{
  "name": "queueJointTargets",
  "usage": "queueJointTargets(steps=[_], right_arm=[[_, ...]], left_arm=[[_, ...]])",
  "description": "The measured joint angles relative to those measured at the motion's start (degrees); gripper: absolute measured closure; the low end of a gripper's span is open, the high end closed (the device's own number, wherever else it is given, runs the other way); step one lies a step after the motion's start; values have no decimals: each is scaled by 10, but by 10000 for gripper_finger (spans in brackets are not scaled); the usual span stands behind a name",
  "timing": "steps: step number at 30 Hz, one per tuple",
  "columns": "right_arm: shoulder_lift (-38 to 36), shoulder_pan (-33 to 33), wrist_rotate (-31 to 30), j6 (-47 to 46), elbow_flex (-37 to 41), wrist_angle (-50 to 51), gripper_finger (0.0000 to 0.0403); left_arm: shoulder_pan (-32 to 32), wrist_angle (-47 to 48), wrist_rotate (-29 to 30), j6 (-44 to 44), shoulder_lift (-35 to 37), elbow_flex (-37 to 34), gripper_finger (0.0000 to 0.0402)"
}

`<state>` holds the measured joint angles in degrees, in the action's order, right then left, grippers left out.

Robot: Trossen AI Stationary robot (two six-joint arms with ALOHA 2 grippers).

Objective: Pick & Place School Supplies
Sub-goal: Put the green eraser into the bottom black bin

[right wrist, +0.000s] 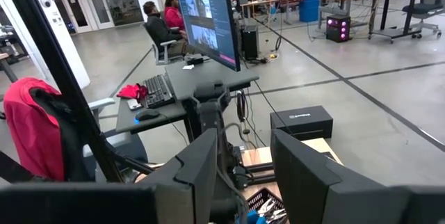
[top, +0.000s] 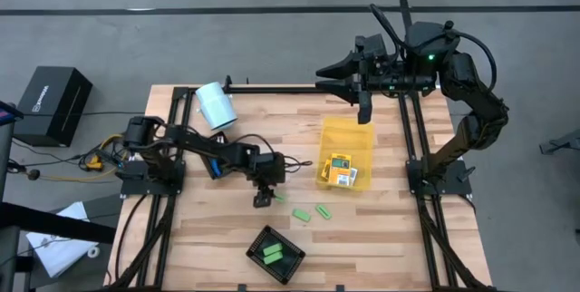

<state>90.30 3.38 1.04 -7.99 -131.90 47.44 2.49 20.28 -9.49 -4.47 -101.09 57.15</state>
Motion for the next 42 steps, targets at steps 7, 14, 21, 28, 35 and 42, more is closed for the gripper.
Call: queueJointTargets(steps=[7, 14, 21, 28, 35, 42], right_arm=[[0, 0, 0, -6, 0, 0, 275], [0, 0, 0, -6, 0, 1, 275], [0, 1, 0, -6, 0, 1, 275], [0, 1, 0, 5, 0, 1, 275], [0, 1, 0, 11, 0, 3, 275], [0, 26, 0, 18, 0, 20, 275]], left_arm=[[-6, -13, -31, 32, -45, 3, 199], [-1, -24, -47, 45, -55, 2, 205], [16, -28, -87, 38, -57, 8, 206], [12, -14, -87, 41, -54, 17, 208], [11, -20, -84, 23, -73, 20, 208], [11, -33, -77, -17, -101, 24, 210]])
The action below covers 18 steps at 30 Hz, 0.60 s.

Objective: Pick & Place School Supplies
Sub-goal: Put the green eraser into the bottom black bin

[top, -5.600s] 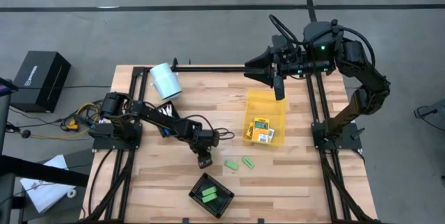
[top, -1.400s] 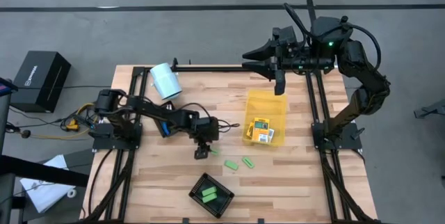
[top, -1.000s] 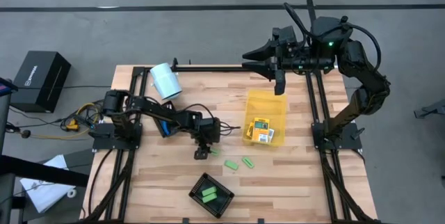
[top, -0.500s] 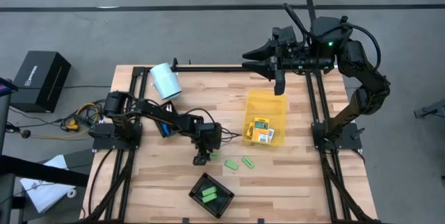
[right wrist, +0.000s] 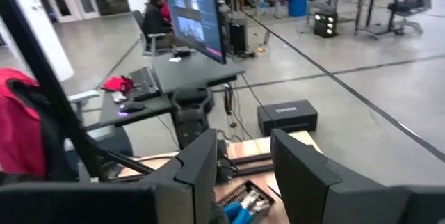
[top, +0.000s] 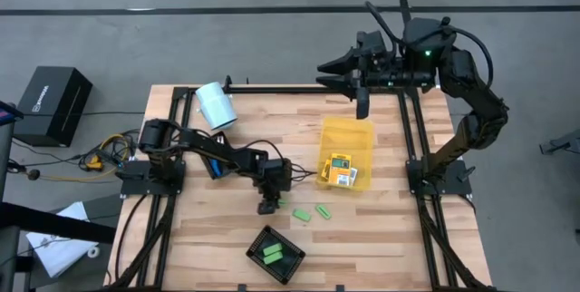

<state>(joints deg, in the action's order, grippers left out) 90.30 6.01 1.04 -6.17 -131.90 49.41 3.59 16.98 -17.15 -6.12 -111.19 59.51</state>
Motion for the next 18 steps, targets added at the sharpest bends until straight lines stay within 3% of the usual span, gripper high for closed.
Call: queueJointTargets(steps=[5, 18], right_arm=[[0, 19, 3, 2, 0, 16, 275], [0, 28, 22, 21, 0, 23, 275]], left_arm=[[1, -7, 37, -6, -1, 0, 210], [7, -17, 55, -34, -4, -9, 210]])
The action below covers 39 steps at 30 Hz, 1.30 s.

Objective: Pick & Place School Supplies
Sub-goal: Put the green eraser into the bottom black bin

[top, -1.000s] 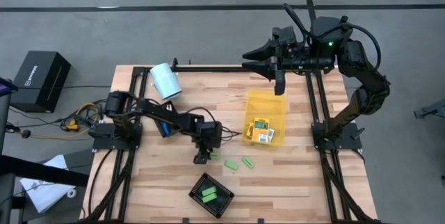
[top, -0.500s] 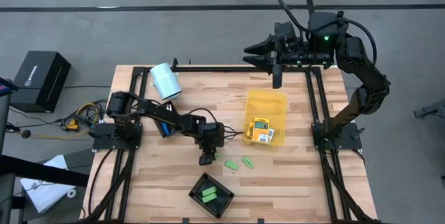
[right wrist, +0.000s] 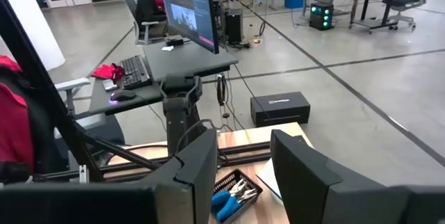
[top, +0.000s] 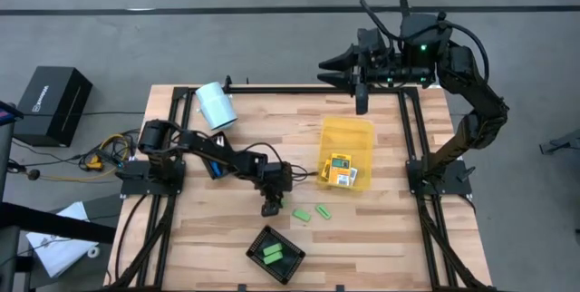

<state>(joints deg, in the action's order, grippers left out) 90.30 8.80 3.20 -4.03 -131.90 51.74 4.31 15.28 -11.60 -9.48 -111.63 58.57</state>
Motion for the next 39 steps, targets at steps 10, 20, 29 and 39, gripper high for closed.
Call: queueJointTargets(steps=[10, 20, 29, 39], right_arm=[[0, 0, 0, 2, 0, 4, 275], [0, -2, 0, 1, 0, 6, 275], [0, -6, 0, -4, 0, 11, 275], [0, -5, 0, 0, 0, 19, 275]], left_arm=[[36, -7, 48, -19, 0, 0, 210], [52, -17, 52, -40, 0, -1, 211], [50, -28, 53, -30, -1, -3, 239], [48, -43, 47, -33, -6, -3, 379]])
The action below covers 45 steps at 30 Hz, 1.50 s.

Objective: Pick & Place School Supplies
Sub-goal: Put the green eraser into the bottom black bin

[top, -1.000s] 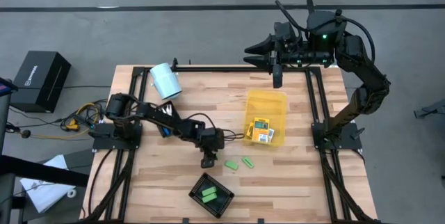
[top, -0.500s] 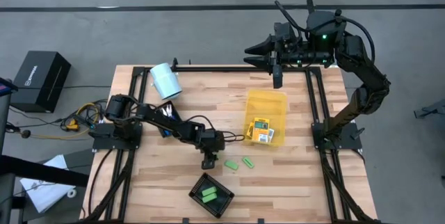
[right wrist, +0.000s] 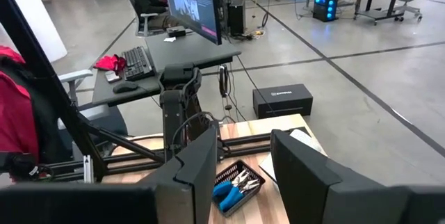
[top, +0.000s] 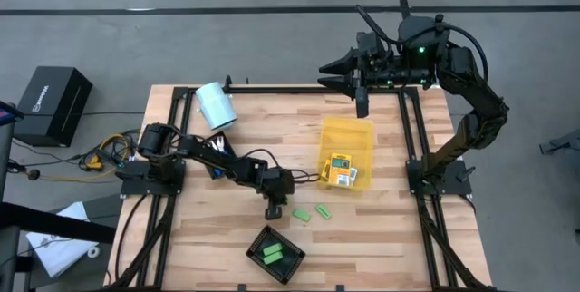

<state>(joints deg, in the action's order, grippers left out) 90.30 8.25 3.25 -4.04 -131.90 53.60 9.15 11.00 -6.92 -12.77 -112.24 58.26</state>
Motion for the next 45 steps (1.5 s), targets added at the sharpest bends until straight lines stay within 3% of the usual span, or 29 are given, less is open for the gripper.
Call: queueJointTargets(steps=[5, 13, 20, 24, 28, 31, 37, 45], right_arm=[[0, 3, 0, 5, 0, 2, 275], [0, 7, 0, 13, 0, 2, 275], [0, 20, 0, 15, 0, -1, 275], [0, 21, 0, 15, 0, -1, 275], [0, 21, 0, 15, 0, -1, 275], [0, 21, 0, 15, 0, -1, 275], [0, 21, 0, 15, 0, -10, 275], [0, 15, 24, 12, 0, -27, 275]], left_arm=[[-3, -15, -6, 1, -8, 0, 400], [-19, -18, -23, 4, -12, 0, 400], [-57, 9, -25, 59, 29, -10, 399], [-69, 18, -27, 112, 46, -12, 367], [-82, 27, 6, 106, 68, -14, 311], [-102, 44, 9, 13, 89, -13, 268], [-124, 62, -75, -252, 110, -12, 206], [-47, 69, -76, -429, 111, -10, 186]])
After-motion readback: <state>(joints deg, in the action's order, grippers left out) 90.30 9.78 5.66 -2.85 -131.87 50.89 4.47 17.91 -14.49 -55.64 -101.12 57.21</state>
